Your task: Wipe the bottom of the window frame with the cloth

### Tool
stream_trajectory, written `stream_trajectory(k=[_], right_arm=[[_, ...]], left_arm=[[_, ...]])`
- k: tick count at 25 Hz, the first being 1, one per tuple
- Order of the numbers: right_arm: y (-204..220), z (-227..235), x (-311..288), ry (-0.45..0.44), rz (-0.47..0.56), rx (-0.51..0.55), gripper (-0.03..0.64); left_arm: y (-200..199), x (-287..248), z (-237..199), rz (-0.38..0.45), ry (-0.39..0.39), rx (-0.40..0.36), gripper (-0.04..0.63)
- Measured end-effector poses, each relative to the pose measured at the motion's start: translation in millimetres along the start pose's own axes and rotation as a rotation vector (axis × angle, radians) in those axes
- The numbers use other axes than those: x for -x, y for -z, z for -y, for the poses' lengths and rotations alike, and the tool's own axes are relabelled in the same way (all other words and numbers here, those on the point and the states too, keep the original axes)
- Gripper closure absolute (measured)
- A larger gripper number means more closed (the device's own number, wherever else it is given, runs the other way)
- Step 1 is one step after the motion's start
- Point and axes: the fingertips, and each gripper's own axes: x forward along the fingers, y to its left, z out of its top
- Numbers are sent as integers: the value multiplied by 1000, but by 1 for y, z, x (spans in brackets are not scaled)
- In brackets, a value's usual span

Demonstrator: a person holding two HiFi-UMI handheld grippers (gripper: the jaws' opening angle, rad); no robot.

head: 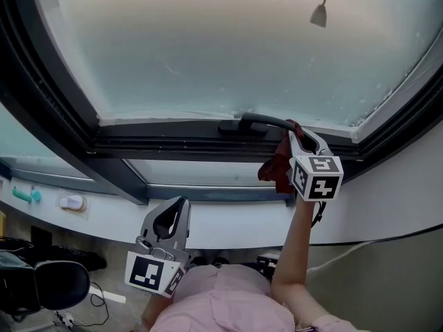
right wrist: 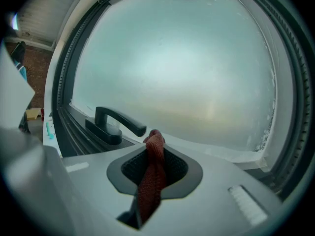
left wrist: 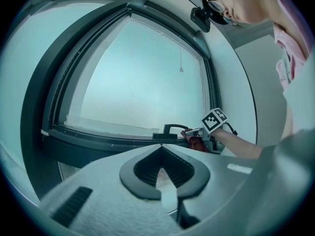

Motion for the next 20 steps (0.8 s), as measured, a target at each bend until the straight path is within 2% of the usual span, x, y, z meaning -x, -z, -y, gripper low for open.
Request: stream_trajectory(k=[4,16,20], right_arm=[[6,21,2,11,-19,-30,568],[10,36,5,-21,-27,-42,568],[14,54,9,18,-38,-30,568]], left_arm=[[1,-4,3,1,3,0,597],[0,-21,22,7,31,2,597],[1,-26,26,7,37,0,598]])
